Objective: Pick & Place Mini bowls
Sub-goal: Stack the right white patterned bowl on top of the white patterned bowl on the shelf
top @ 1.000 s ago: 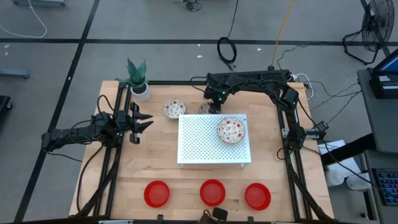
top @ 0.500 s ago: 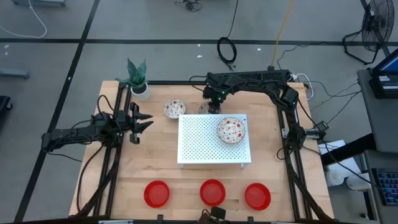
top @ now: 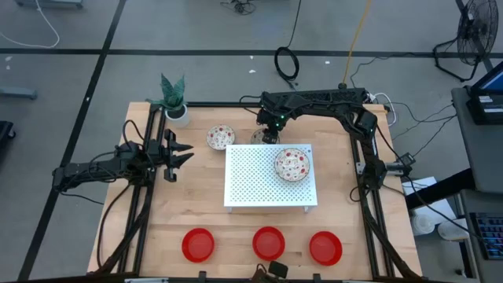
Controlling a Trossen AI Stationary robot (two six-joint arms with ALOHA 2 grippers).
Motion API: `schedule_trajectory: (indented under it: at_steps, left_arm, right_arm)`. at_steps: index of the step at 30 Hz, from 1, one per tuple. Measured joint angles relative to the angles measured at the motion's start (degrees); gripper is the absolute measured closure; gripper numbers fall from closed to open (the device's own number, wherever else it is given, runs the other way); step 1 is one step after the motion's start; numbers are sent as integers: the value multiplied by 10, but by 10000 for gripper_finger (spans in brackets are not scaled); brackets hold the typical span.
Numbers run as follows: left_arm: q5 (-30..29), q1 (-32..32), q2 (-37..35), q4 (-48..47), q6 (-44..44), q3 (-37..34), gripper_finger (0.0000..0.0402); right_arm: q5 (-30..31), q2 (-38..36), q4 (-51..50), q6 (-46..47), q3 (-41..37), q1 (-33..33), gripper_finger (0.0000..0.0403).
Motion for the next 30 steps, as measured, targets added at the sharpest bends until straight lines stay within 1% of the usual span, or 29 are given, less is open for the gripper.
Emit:
schedule_trajectory:
  at_steps: [30]
  left_arm:
    - [0, 0, 0, 0, 0, 0, 282]
  right_arm:
    - [4, -12, -16, 22, 1, -1, 261]
